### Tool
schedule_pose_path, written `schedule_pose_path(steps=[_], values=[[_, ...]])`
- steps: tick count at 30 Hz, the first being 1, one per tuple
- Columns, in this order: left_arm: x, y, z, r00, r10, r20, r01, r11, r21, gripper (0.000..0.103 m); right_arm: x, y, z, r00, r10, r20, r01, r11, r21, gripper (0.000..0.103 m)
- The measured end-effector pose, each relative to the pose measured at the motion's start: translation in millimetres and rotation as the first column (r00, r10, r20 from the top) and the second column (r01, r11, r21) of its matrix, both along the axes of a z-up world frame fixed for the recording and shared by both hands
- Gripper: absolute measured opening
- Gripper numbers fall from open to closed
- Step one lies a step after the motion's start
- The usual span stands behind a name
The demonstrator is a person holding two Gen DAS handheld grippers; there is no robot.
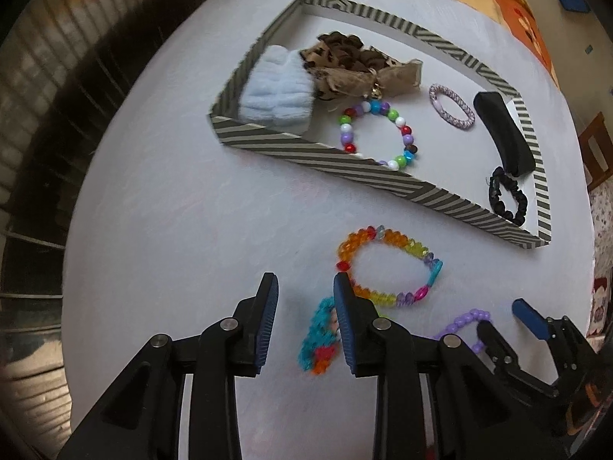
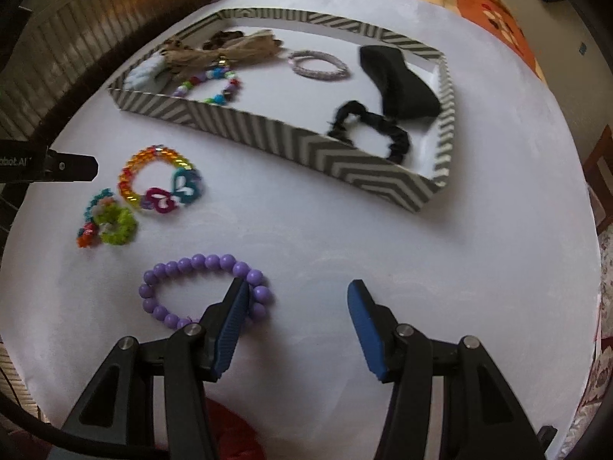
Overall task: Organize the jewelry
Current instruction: 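Grasp the rainbow crystal bracelet with the left tool while the right tool grasps the purple bead bracelet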
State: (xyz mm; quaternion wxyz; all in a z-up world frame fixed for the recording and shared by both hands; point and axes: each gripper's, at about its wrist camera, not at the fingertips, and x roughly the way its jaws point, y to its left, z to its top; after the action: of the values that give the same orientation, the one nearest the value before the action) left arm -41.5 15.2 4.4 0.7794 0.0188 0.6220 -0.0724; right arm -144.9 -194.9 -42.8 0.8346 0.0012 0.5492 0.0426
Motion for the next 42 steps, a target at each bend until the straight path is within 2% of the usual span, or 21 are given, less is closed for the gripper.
schedule_pose_path(steps=[2, 5, 14, 18, 19, 20, 21, 23, 25, 30, 42], values=[[4.5, -5.3, -5.7, 1.0, -0.017, -0.011, 0.017, 1.0, -0.001, 0.019, 0.8, -5.8, -0.6, 1.0, -0.014, -0.002, 0.014, 1.0, 0.013, 0.056], [9.9, -14.0, -13.7, 0.999, -0.037, -0.027, 0.037, 0.999, -0.005, 0.02, 2.1, -7.9, 0.8, 1.0, -0.01, -0.003, 0.011, 1.0, 0.025, 0.056], [16.3, -34.4, -21.8, 0.995, -0.099, -0.017, 0.1, 0.993, 0.067, 0.022, 2.8, -6.2, 1.7, 1.0, 0.004, 0.02, -0.004, 1.0, 0.022, 0.055], [15.8, -45.9, -23.4, 0.991, -0.132, 0.004, 0.131, 0.986, 0.1, 0.022, 6.4, -5.6, 1.4, 0.999, 0.019, 0.038, -0.019, 1.0, 0.006, 0.042], [15.5, -47.1, -23.2, 0.991, -0.133, 0.013, 0.131, 0.987, 0.094, 0.017, 6.7, -5.5, 1.4, 0.999, 0.028, 0.045, -0.028, 1.0, 0.001, 0.04], [15.0, -48.1, -22.5, 0.991, -0.133, 0.028, 0.13, 0.987, 0.093, 0.003, 7.6, -5.4, 1.3, 0.998, 0.035, 0.051, -0.035, 0.999, 0.002, 0.031], [14.1, -49.2, -22.3, 0.99, -0.136, 0.034, 0.132, 0.987, 0.096, 0.0, 7.8, -5.6, 1.2, 0.997, 0.042, 0.059, -0.042, 0.999, 0.001, 0.021], [14.7, -49.7, -23.3, 0.991, -0.132, 0.038, 0.129, 0.989, 0.078, 0.0, 8.8, -6.9, 1.4, 0.997, 0.049, 0.067, -0.05, 0.999, 0.009, 0.013], [14.5, -48.2, -22.7, 0.992, -0.122, 0.028, 0.12, 0.992, 0.045, 0.0, 9.5, -10.4, 2.8, 0.997, 0.046, 0.064, -0.05, 0.997, 0.054, 0.01], [13.2, -39.0, -2.1, 0.992, -0.111, 0.057, 0.111, 0.994, -0.002, 0.0, 3.8, -18.3, 20.9, 0.994, 0.026, 0.102, -0.042, 0.987, 0.157, 0.01], [3.2, -33.6, 56.6, 0.981, -0.117, 0.152, 0.127, 0.99, -0.058, 0.0, -5.2, -18.2, 76.2, 0.979, 0.055, 0.197, -0.097, 0.973, 0.209, 0.01]])
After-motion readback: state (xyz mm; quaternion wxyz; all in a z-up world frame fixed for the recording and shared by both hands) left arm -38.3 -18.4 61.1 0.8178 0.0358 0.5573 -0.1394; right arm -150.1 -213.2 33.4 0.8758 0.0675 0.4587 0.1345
